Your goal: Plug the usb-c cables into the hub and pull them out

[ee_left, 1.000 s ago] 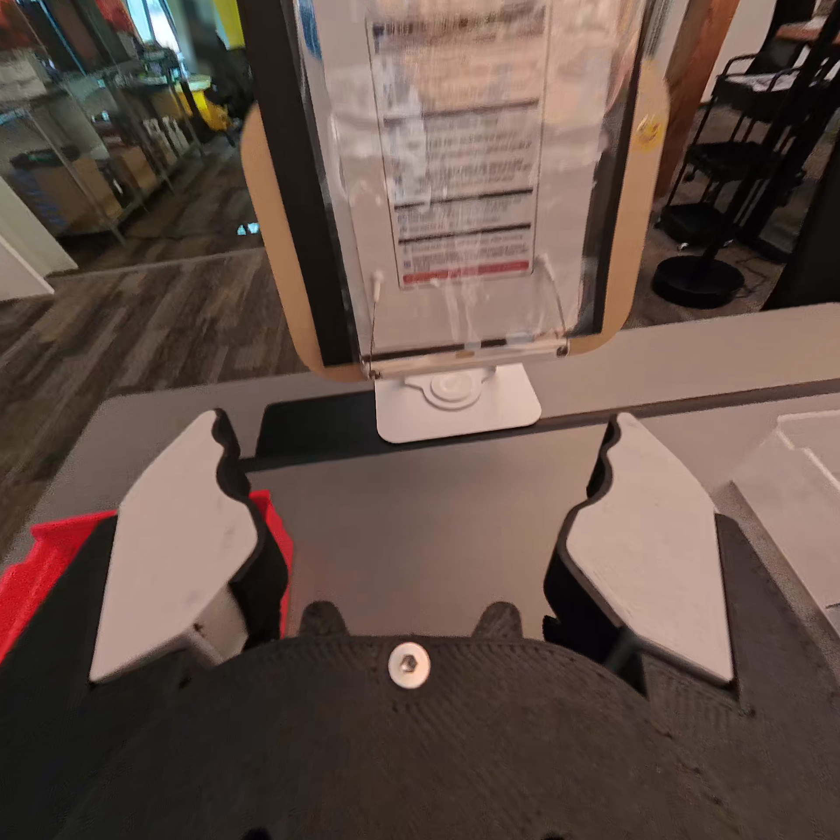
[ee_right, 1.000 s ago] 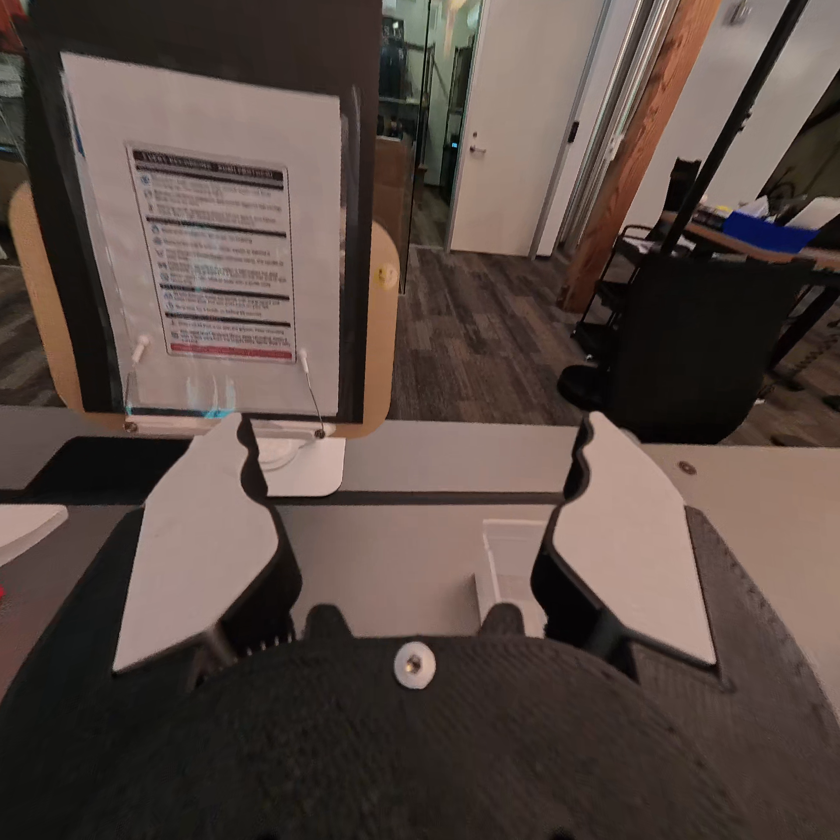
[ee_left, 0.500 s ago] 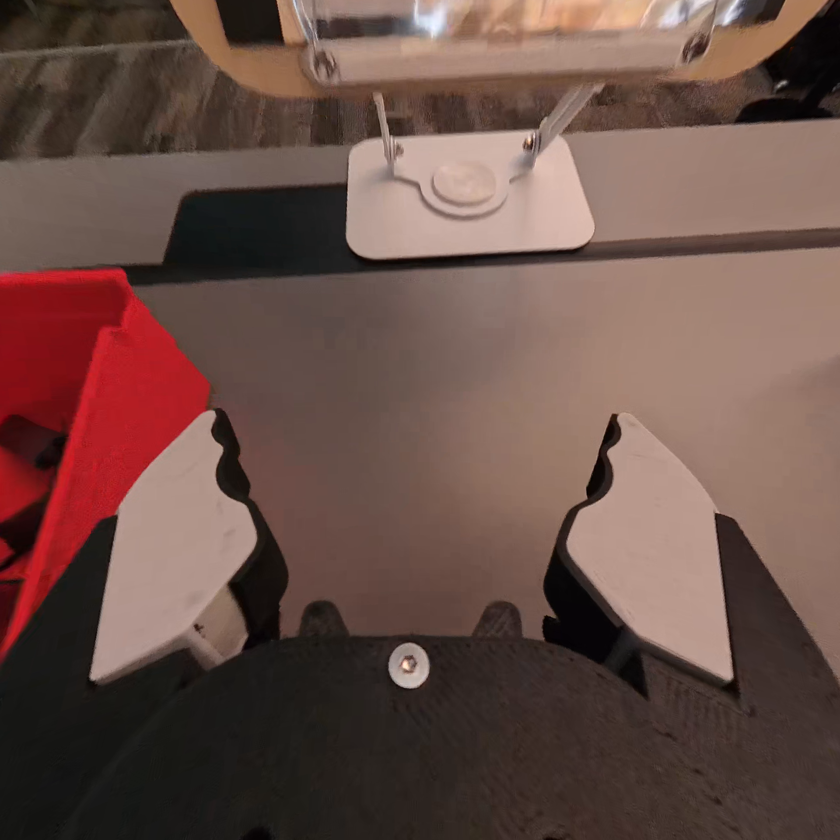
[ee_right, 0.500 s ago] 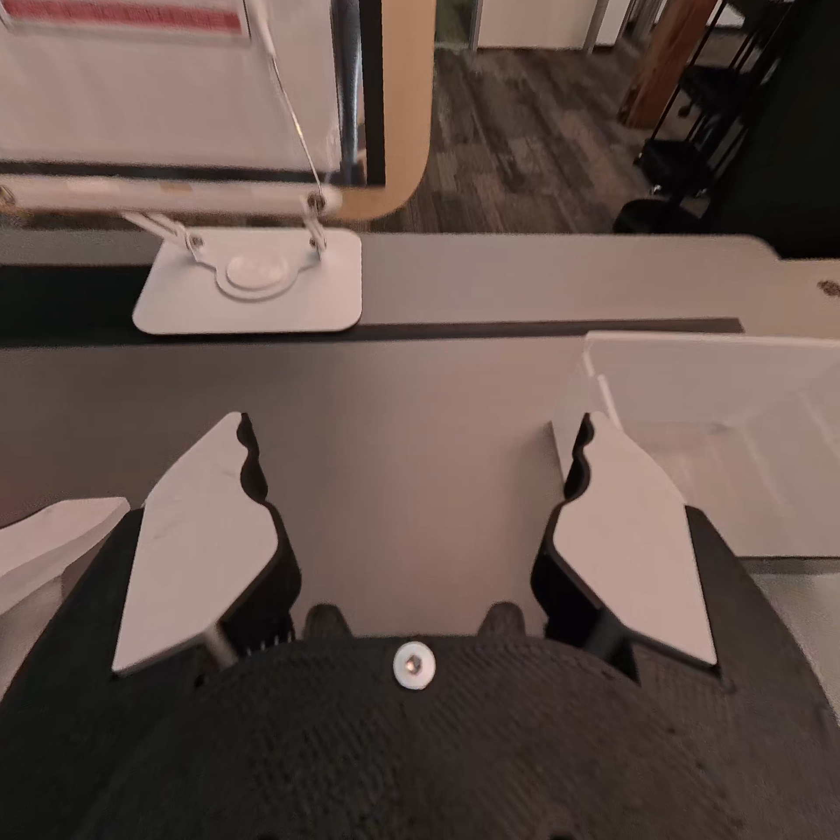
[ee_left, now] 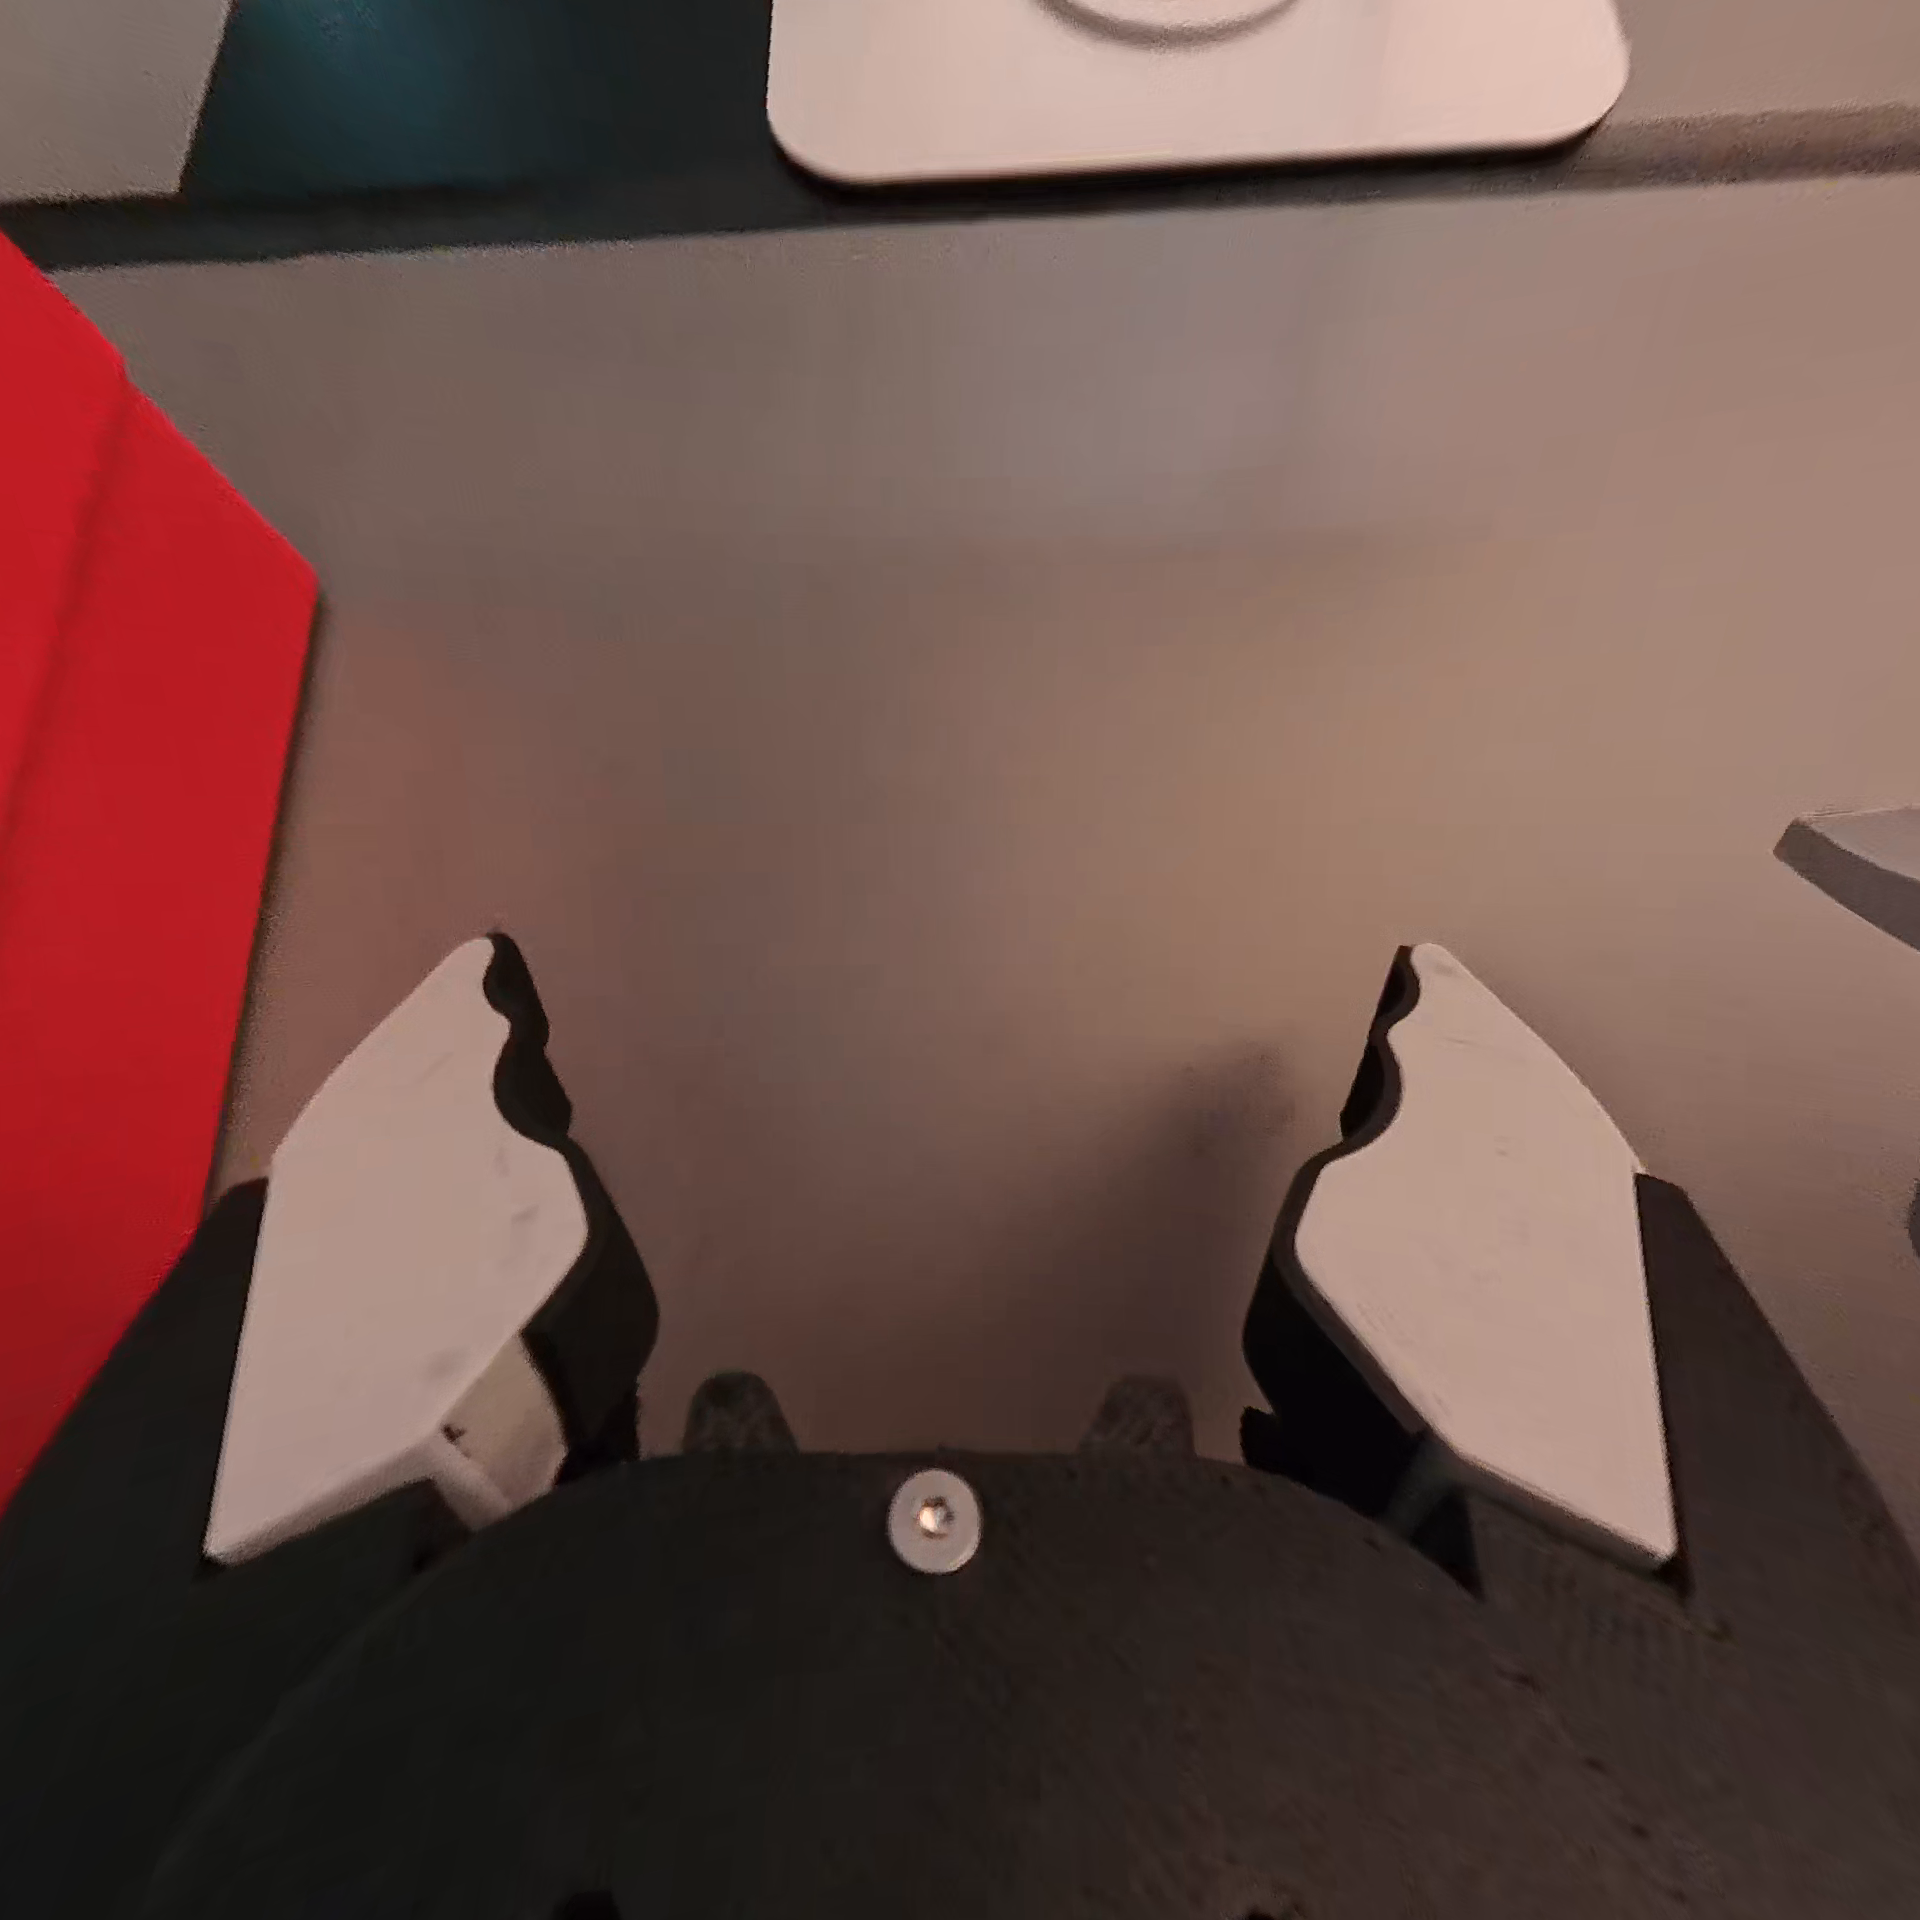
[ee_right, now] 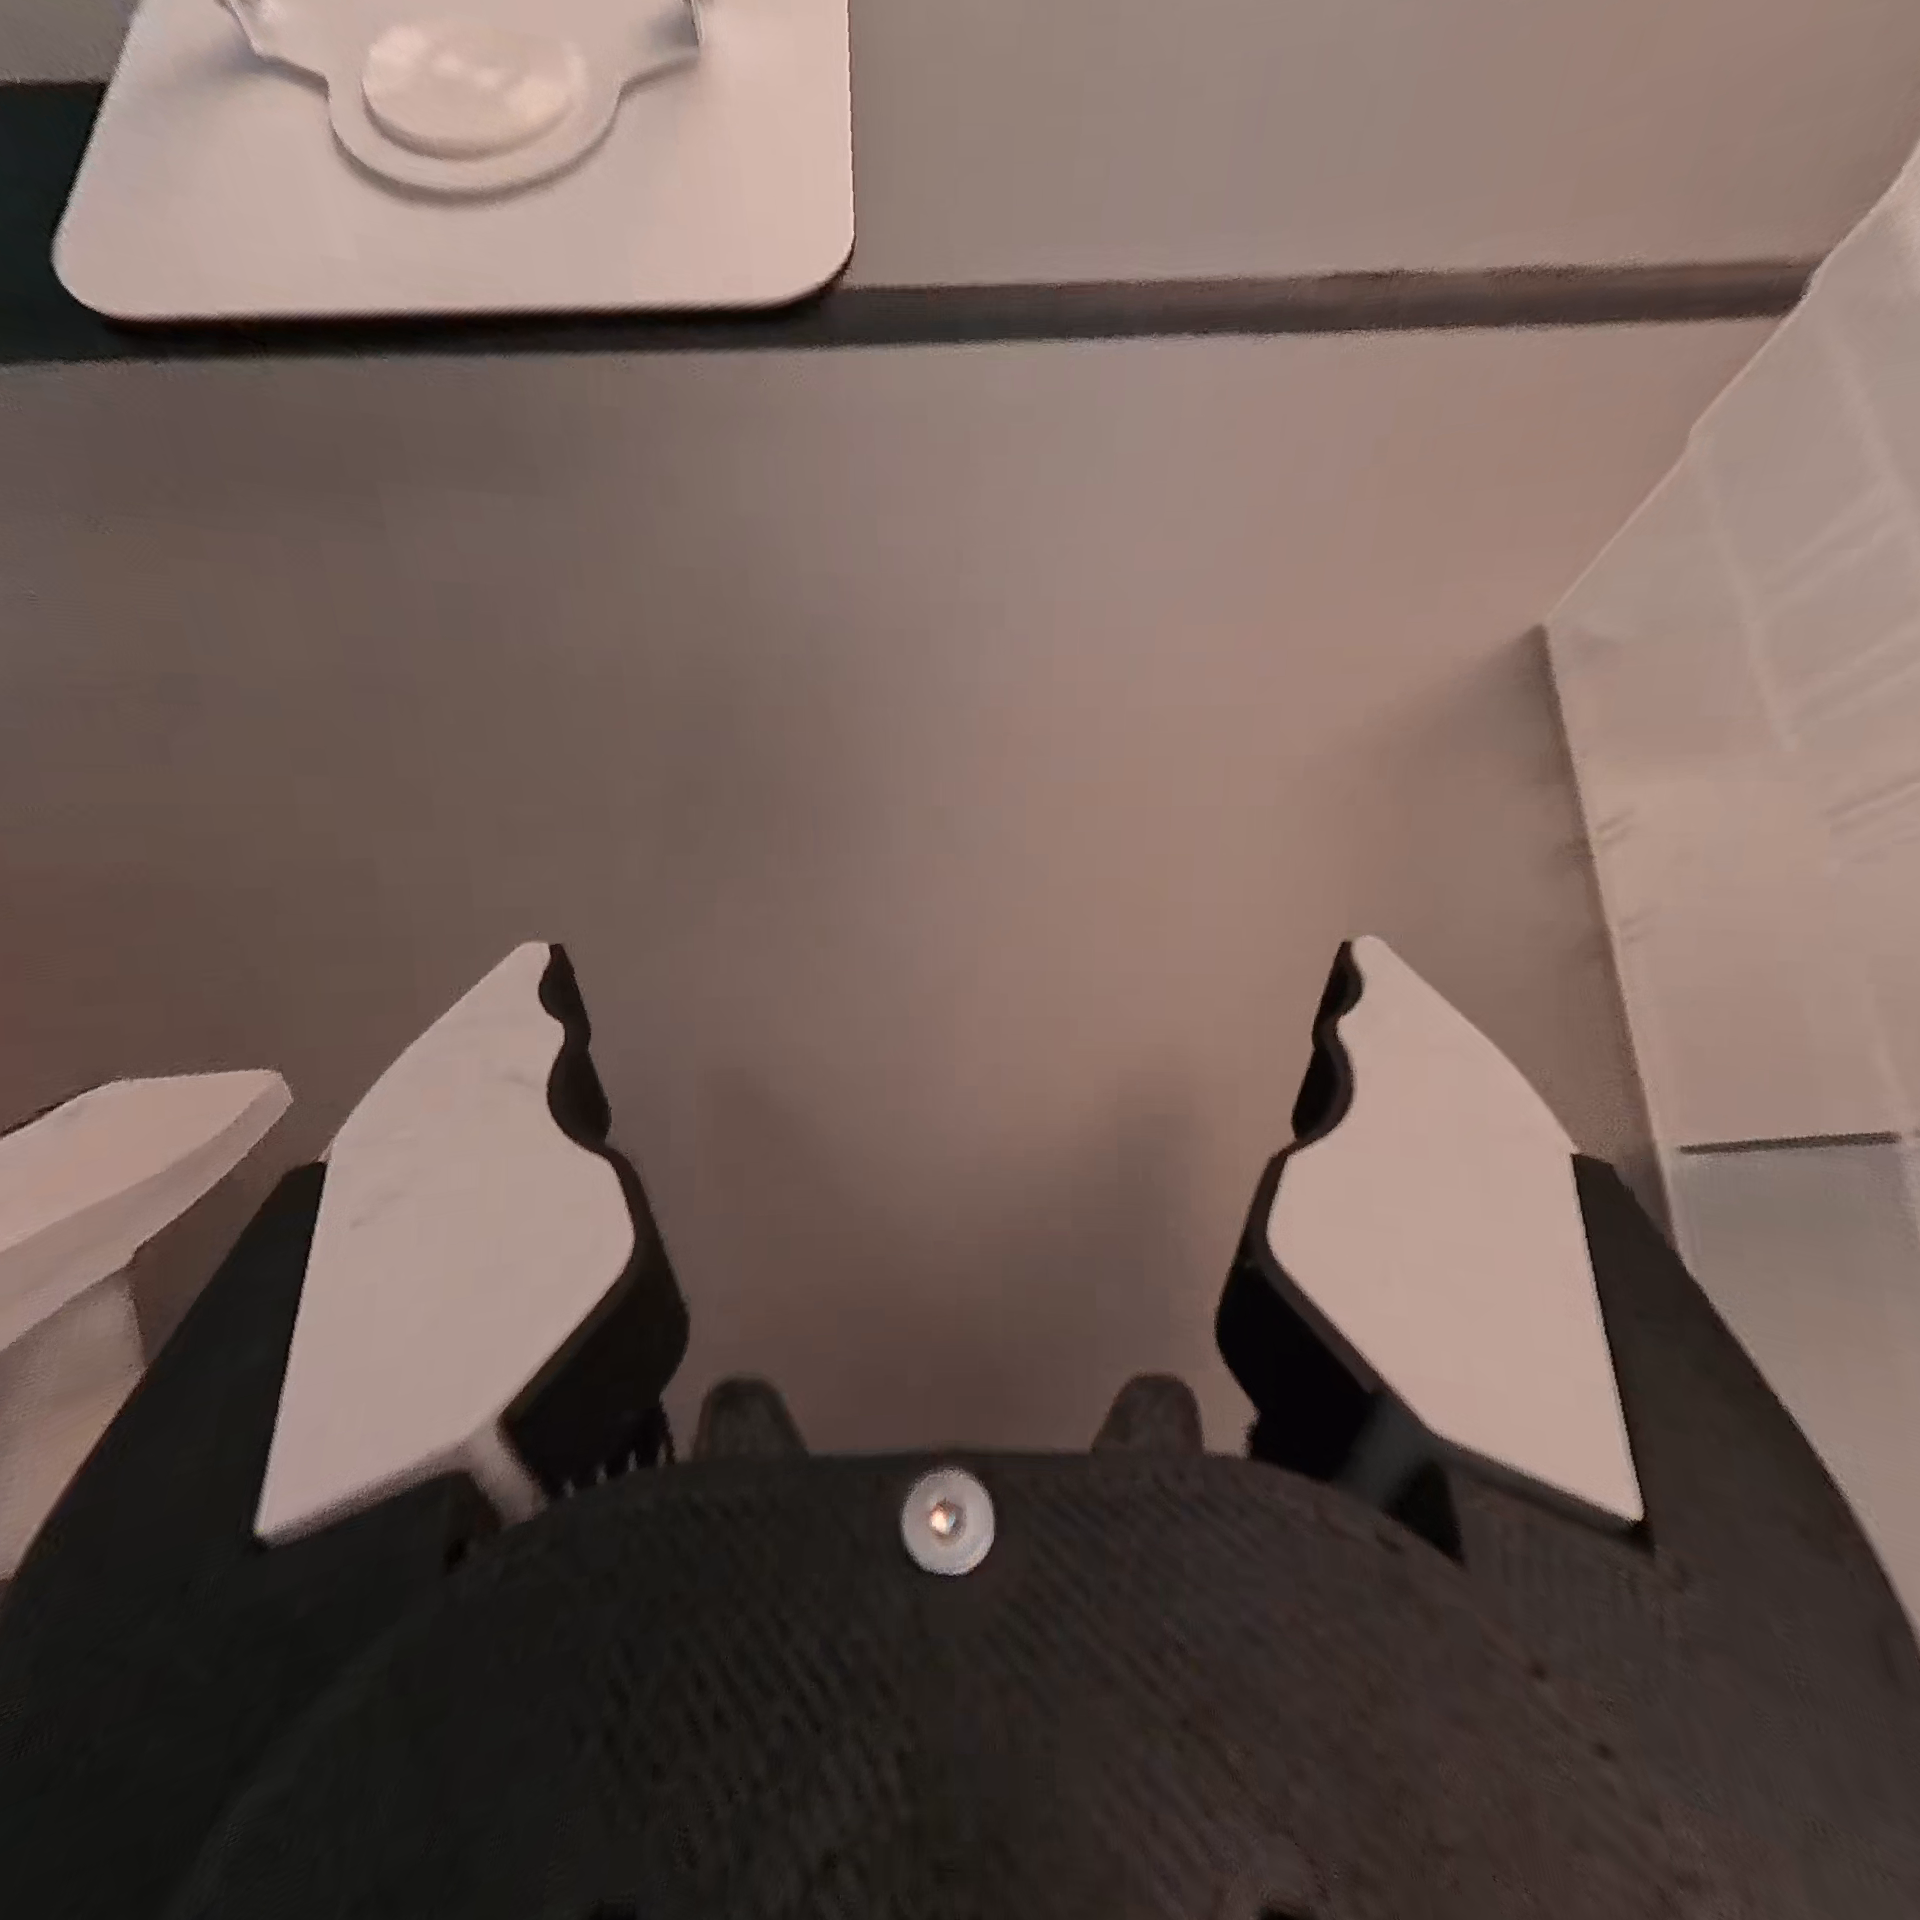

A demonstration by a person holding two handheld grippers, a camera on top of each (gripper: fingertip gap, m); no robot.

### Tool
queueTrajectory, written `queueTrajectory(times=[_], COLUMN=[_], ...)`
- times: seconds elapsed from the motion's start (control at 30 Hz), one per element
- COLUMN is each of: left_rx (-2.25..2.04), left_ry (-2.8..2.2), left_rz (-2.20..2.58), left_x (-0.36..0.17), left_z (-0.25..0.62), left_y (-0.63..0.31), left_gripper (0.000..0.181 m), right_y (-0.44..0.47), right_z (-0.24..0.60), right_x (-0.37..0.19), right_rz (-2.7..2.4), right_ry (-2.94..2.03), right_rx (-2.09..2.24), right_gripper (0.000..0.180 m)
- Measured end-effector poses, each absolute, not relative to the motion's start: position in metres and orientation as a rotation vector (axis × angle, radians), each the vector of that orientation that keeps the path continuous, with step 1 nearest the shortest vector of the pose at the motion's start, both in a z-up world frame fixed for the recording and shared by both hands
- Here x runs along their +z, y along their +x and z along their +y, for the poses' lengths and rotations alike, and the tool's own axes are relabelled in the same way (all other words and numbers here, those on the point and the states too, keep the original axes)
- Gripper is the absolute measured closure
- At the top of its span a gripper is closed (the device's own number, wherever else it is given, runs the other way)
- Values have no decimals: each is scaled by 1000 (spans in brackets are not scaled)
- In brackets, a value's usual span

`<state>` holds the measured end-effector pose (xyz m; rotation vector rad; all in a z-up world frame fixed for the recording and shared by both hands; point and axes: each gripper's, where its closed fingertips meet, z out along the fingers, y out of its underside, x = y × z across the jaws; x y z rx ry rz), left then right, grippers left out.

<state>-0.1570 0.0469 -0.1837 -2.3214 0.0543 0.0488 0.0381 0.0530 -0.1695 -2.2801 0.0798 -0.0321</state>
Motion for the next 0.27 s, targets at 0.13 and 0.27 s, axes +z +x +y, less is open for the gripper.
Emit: queueTrajectory(times=[0.13,0.27], left_rx=[45,39], left_ry=[-2369,-2410], left_rz=[25,11], left_x=[-203,-212], left_z=[43,42], left_y=[-160,-160], left_gripper=[35,35], right_y=[29,20], right_z=[52,51], right_x=[-185,-197], right_rz=[68,51], right_ry=[-2332,-2356], right_rx=[-17,-18], right_gripper=[47,46])
